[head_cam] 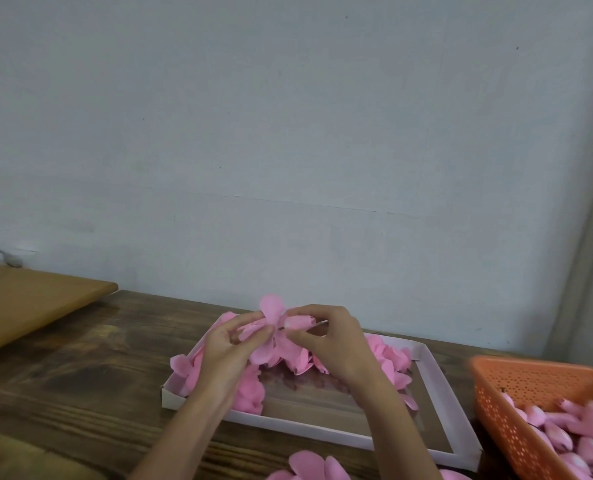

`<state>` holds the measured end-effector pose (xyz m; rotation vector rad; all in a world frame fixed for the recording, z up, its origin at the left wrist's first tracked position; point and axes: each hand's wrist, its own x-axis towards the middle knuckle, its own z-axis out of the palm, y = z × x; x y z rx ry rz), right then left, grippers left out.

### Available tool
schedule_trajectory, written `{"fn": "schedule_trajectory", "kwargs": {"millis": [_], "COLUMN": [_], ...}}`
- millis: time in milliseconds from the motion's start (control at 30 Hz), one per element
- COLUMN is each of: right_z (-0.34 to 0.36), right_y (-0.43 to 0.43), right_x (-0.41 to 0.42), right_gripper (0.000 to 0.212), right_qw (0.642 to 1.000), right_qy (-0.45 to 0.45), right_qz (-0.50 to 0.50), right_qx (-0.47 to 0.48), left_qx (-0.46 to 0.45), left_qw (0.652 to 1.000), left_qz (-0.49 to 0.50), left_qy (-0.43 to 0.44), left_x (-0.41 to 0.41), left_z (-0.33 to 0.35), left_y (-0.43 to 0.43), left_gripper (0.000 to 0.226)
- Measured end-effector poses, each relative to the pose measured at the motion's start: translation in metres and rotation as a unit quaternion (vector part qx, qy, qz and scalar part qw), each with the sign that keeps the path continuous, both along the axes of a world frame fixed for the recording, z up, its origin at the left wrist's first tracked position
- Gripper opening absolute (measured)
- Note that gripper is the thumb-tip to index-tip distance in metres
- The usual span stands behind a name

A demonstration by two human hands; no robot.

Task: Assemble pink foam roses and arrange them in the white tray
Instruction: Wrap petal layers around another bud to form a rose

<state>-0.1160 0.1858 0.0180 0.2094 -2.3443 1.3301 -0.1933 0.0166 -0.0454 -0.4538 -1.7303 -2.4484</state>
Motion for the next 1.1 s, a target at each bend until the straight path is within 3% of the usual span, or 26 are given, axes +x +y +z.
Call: {"fn": "schedule_trajectory", "kwargs": {"millis": [233,367,667,867,1100], "right_z": [-0.001,-0.001,-0.002,-0.002,-0.005], "right_y": [-0.004,-0.005,-0.015,-0.015,-0.015], "right_x": [0.001,0.002,-0.002,-0.001,-0.002], "right_gripper": [0.031,0.025,0.021,0.021,0.022], "right_qw": [0.999,0.998,0.966,0.97,0.964], "right_qy": [0.038,0.047,0.064,0.057,0.064], "right_qz": [-0.005,-0.02,-0.141,-0.129,-0.142], "right_qx": [0.017,0.032,0.209,0.197,0.218], "left_qx": [-0.054,-0.063,-0.069,-0.031,-0.03], "left_qw": [0.997,0.995,0.992,0.996,0.998], "left_qz": [0.022,0.038,0.081,0.059,0.031], "left_qy": [0.048,0.069,0.069,0.062,0.055], "left_x": [0.004,0.006,0.013,0.018,0.018], "left_z": [0.001,0.001,-0.001,0.006,0.006], "left_y": [0.004,0.006,0.014,0.012,0.014], "left_gripper": [0.024,0.025,0.023,0.034,0.031]}}
